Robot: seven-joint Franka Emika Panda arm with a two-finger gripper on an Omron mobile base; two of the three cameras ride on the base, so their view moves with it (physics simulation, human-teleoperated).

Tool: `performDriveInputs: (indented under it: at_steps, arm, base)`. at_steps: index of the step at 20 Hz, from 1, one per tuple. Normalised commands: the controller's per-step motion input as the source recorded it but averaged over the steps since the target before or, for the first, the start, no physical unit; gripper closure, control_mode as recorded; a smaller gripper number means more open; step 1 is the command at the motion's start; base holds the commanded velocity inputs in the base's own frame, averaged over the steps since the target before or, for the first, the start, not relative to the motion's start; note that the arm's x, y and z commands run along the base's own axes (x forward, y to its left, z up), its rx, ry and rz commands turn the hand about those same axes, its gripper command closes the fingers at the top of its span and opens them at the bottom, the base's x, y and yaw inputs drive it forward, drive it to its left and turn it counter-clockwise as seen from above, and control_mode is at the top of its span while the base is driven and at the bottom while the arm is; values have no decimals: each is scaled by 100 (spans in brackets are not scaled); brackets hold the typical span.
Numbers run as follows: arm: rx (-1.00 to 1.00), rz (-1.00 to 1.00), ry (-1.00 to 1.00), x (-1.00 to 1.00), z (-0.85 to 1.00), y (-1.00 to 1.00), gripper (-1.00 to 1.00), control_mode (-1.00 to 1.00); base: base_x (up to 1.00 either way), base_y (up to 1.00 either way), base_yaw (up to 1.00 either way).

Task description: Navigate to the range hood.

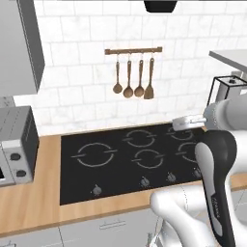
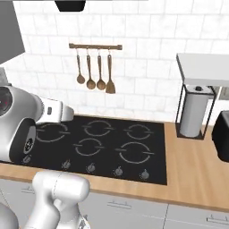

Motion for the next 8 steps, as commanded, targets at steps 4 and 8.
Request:
performDriveInputs:
  at_steps: [4,8]
  arm:
    - [0,0,0,0,0,0,-100,100]
    - [0,0,0,0,0,0,-100,100]
  base:
    - [100,29,0]
    - [100,2,13]
